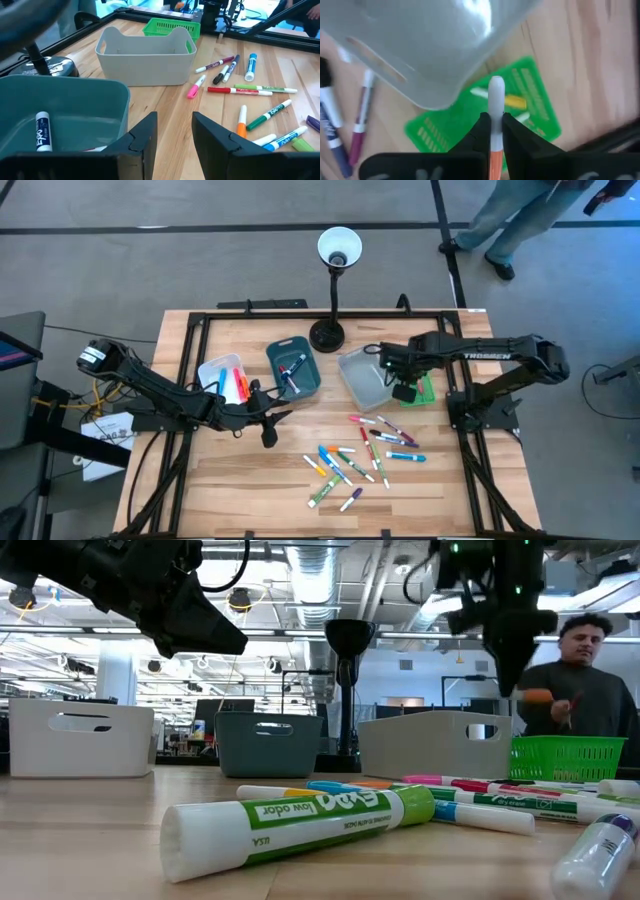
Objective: Pick & Place Markers
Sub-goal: Put the orange highlighter pen into the green bin
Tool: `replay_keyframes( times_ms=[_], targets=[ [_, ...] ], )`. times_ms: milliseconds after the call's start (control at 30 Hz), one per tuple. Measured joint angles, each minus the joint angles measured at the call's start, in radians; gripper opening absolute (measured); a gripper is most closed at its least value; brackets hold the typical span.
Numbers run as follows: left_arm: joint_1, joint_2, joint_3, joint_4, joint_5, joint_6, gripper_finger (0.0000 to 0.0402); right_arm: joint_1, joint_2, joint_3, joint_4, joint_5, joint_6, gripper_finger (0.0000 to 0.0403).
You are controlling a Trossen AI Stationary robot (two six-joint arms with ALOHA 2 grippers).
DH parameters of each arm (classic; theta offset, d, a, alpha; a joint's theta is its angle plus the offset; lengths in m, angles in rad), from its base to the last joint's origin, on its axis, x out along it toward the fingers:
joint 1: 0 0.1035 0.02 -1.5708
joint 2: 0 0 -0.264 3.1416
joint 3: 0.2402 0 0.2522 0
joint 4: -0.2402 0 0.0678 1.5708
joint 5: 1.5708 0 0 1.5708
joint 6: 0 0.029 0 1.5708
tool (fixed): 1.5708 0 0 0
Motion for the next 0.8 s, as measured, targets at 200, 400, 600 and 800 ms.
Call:
replay_keyframes(
  times_ms=[200, 400, 600, 800],
  targets=[
    [0.000, 0.000, 0.000, 0.000, 0.000, 0.000, 0.0118, -0.051, 0.004, -0.118, 0.057, -0.004, 0.001, 0.0016],
    [0.006, 0.000, 0.000, 0.005, 0.000, 0.005, 0.0118, -0.061, 0.005, -0.190, 0.111, -0.015, -0.033, 0.0002],
    [0.028, 0.000, 0.000, 0.008, 0.000, 0.006, 0.0118, -0.061, 0.005, -0.193, 0.130, -0.014, -0.033, 0.0012],
    [0.038, 0.000, 0.000, 0.009, 0.000, 0.010, 0.0118, -0.057, 0.005, -0.191, 0.132, -0.006, -0.017, 0.0023]
  ],
)
